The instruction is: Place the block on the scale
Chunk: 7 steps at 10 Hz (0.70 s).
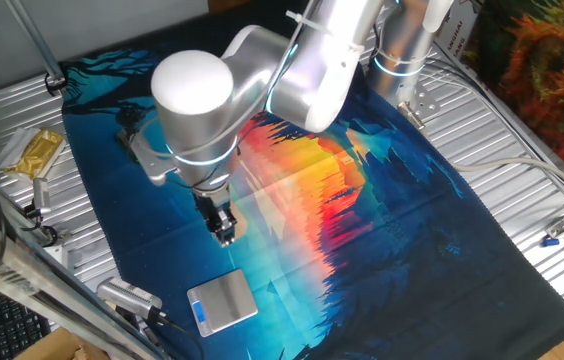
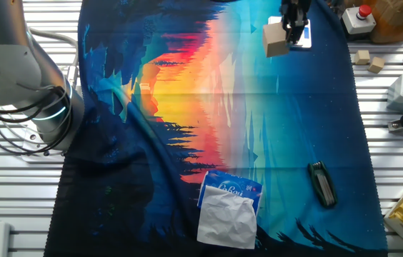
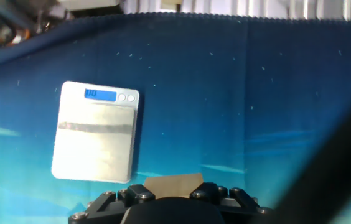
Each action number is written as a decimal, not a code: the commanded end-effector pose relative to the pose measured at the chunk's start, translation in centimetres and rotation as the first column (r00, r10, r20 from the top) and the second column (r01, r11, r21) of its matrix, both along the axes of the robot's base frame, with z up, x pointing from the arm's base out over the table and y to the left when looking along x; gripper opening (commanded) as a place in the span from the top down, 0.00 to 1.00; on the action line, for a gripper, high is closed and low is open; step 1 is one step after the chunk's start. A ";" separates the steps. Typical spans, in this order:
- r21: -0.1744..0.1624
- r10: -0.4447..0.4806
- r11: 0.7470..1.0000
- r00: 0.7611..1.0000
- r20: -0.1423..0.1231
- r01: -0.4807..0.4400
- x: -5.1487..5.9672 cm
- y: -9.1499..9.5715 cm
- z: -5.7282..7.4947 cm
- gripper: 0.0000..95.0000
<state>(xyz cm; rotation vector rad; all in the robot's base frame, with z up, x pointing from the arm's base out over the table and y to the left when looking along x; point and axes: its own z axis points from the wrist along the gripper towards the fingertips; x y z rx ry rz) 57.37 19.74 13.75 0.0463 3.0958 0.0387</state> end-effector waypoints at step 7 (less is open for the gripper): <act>0.007 -0.219 0.976 0.976 0.001 0.219 3.5 6.1 1.0 1.00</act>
